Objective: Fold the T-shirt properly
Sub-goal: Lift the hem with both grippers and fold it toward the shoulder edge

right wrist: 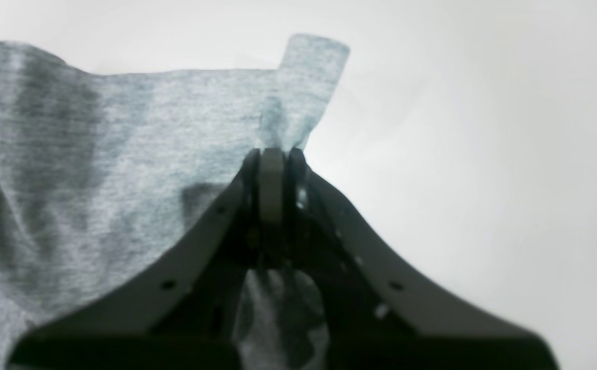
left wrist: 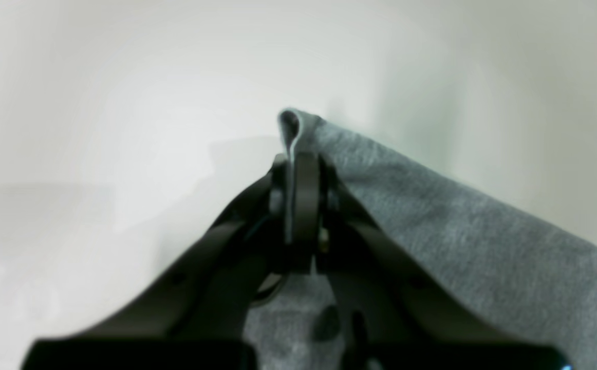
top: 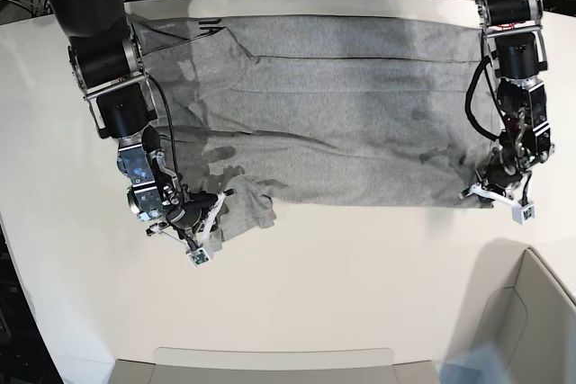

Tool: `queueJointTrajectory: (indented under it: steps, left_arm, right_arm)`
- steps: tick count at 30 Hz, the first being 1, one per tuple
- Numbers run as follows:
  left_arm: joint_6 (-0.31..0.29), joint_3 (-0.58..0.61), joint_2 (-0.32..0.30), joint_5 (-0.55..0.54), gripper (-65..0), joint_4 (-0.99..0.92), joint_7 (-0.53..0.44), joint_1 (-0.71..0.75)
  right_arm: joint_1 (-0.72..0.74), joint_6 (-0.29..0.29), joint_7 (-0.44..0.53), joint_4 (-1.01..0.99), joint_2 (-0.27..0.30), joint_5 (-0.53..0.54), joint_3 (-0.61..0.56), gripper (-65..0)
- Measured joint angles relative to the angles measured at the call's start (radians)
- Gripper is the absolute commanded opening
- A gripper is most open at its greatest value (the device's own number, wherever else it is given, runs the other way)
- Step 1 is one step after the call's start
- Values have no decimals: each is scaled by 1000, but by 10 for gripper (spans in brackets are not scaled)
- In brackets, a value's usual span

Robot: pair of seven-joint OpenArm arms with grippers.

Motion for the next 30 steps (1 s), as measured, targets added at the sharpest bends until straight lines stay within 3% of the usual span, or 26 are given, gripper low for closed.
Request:
queueJointTrajectory:
  steps: [9, 12, 26, 30]
  left_arm:
    - [1, 0, 2, 0, -650, 18, 3, 0]
    - [2, 0, -2, 0, -650, 81, 53, 5]
    - [3, 0, -6, 0, -650, 248, 102, 78]
    - [5, 0, -6, -1, -650, 312, 101, 120]
  right_arm:
    - [-36, -8, -106, 151, 24, -26, 119, -650]
    - [-43, -7, -176, 220, 26, -29, 121, -650]
    - [-178, -7, -260, 473, 66, -20, 123, -650]
    - [-218, -7, -291, 549, 61, -24, 236, -650]
